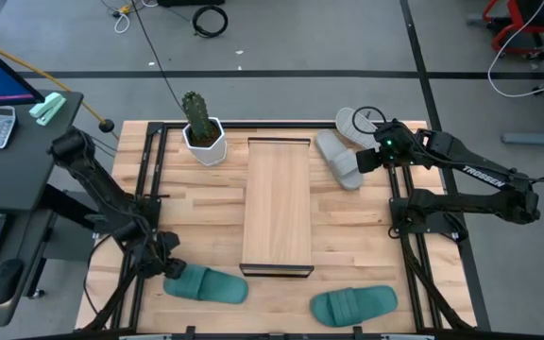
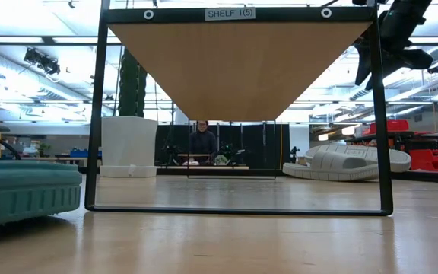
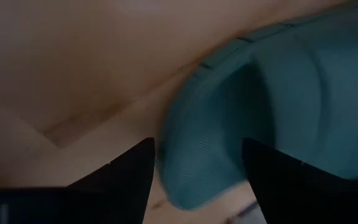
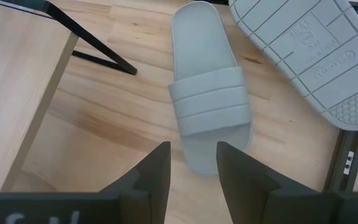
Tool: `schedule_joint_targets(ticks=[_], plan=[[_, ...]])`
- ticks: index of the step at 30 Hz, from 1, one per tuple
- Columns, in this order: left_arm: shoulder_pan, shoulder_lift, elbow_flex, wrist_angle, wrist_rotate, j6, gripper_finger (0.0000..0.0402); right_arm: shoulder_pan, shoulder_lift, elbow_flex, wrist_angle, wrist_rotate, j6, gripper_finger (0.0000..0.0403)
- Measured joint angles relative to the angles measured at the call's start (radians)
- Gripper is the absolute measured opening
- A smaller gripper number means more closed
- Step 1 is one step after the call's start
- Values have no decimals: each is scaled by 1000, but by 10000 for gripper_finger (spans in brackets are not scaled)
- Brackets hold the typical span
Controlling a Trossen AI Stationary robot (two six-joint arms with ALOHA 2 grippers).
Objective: Pick and place slides into the shelf
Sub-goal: Put the left green slide on the shelf
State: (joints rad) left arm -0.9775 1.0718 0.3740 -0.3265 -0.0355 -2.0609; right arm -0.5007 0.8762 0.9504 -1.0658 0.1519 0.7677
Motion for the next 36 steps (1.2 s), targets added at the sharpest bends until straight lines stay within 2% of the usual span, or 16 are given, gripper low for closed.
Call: schedule_joint_targets(ticks=[6,24,29,36], plan=[[2,68,1,13,58,6,247,0,0,0,0,-7,0,137],[56,71,-4,49,80,20,217,0,0,0,0,-8,-1,137],[56,71,-4,53,82,33,193,0,0,0,0,-8,-2,137],[56,71,-3,73,85,81,132,0,0,0,0,-7,-4,137]])
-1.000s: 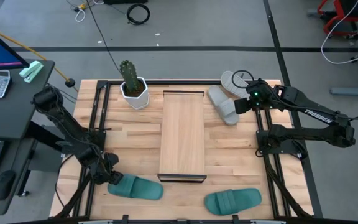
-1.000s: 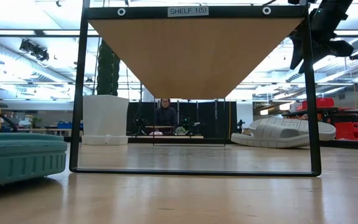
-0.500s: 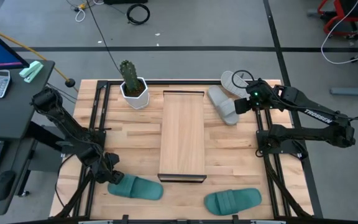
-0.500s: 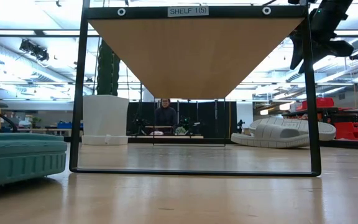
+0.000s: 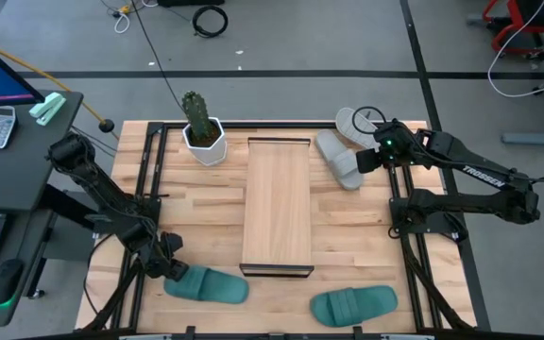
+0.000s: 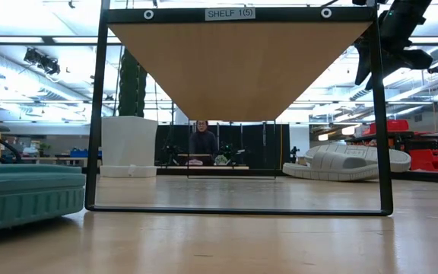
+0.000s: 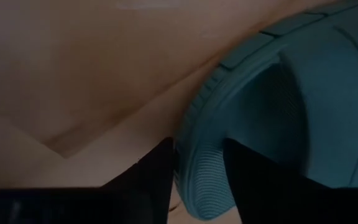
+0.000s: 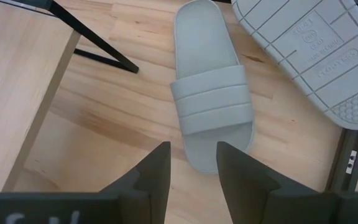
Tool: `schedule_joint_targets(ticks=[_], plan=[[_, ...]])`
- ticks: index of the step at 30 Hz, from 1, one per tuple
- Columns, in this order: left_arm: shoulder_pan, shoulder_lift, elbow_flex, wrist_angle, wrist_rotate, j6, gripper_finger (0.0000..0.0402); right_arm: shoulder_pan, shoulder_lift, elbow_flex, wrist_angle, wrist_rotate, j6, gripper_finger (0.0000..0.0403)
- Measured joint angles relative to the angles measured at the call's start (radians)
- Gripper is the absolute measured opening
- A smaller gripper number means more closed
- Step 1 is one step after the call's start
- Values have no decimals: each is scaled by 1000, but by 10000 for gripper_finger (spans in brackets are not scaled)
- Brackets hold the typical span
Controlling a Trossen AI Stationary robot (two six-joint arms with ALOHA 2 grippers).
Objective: Pick and place slides into the shelf
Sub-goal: Put the left green slide on the shelf
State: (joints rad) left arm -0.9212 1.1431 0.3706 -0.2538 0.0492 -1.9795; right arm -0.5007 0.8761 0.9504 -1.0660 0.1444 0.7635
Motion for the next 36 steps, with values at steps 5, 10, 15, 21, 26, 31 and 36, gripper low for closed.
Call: schedule_joint_targets(ticks=[5,10,15,21,26,31,36], plan=[[0,0,0,5,3,12,74,0,0,0,0,0,0,137],[0,0,0,12,11,31,33,0,0,0,0,1,-5,137],[0,-14,7,126,42,52,40,0,0,0,1,1,-5,137],[-8,-10,3,203,65,79,35,0,1,0,8,6,-12,137],[-9,-11,3,210,62,78,29,0,1,0,9,7,-23,137],[-11,-12,2,313,64,128,37,0,1,0,9,7,-26,137],[-11,-12,2,352,69,136,27,0,1,0,9,8,-26,137]])
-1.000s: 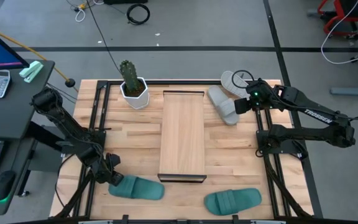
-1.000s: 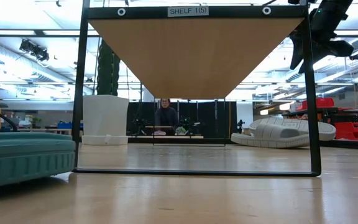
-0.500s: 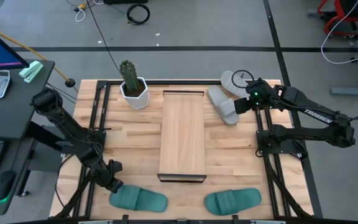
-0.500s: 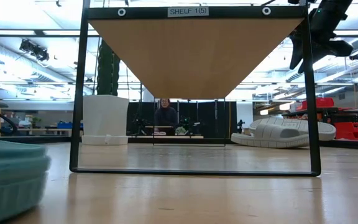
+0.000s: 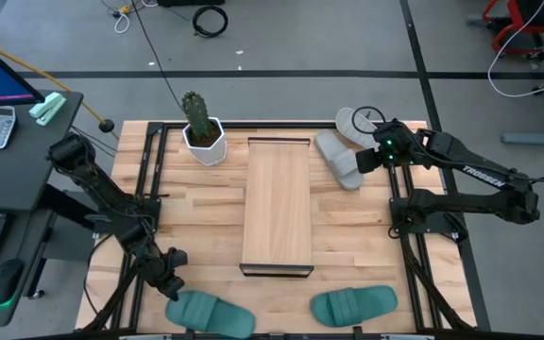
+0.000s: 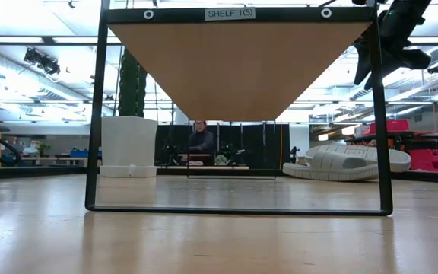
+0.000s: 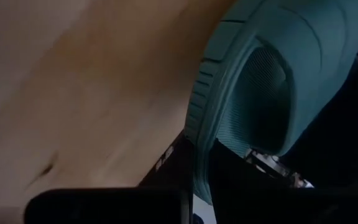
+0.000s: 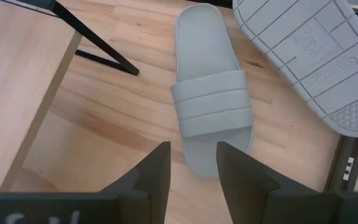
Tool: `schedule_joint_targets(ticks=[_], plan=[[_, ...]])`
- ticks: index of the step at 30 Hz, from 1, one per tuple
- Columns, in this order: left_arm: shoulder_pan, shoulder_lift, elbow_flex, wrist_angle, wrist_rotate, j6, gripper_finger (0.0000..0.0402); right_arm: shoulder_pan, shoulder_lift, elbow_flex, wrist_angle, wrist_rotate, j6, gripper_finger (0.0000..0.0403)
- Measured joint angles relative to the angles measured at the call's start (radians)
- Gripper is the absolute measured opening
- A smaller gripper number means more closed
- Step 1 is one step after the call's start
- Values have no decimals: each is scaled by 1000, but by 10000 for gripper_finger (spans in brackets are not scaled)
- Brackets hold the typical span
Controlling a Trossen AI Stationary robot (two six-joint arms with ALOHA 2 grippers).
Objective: Pick and place slides into the shelf
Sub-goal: Put the left green slide on the shelf
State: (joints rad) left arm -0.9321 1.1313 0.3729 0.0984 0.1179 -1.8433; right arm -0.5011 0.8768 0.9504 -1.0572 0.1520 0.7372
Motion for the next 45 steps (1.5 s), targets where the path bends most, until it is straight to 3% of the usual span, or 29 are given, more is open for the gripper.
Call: schedule_joint_targets(ticks=[15,36,45], plan=[[1,-1,0,130,-126,49,26,0,0,0,0,0,0,137],[11,-1,0,536,-273,161,25,0,0,0,0,2,-8,137],[86,-1,0,665,-285,257,26,0,0,0,0,1,-8,137]])
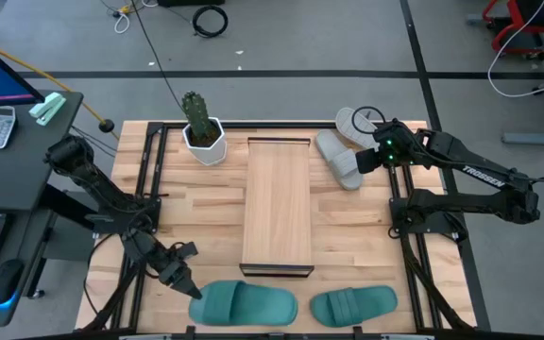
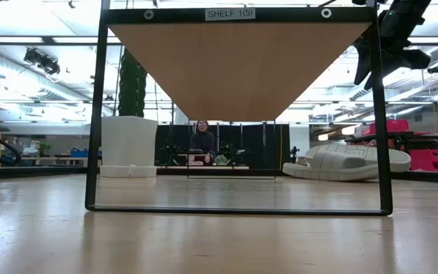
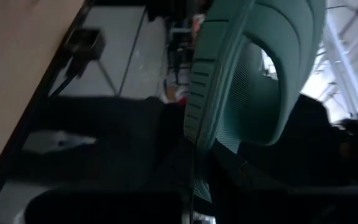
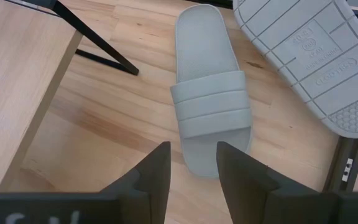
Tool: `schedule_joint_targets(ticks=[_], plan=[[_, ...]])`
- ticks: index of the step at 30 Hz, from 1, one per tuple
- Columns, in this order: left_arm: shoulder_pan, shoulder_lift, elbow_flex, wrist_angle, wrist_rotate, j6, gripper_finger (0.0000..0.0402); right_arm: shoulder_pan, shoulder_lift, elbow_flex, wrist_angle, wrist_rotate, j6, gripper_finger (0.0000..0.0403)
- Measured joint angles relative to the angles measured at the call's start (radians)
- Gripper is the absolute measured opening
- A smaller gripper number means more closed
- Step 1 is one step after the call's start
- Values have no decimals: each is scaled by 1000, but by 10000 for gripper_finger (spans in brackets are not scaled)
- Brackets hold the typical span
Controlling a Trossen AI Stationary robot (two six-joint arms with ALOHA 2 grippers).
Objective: Pick and place slides into the shelf
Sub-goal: Put the left green slide on the shelf
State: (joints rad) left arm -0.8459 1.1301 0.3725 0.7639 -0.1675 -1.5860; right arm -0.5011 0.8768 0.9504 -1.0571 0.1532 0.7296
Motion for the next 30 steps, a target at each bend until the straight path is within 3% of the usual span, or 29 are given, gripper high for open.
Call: schedule_joint_targets(ticks=[19,25,30], plan=[[119,0,1,230,3,141,25,0,0,0,0,-1,0,137],[188,-32,39,222,14,230,25,0,0,0,0,-2,0,137],[248,-95,70,75,63,265,25,0,0,0,0,-1,0,137]])
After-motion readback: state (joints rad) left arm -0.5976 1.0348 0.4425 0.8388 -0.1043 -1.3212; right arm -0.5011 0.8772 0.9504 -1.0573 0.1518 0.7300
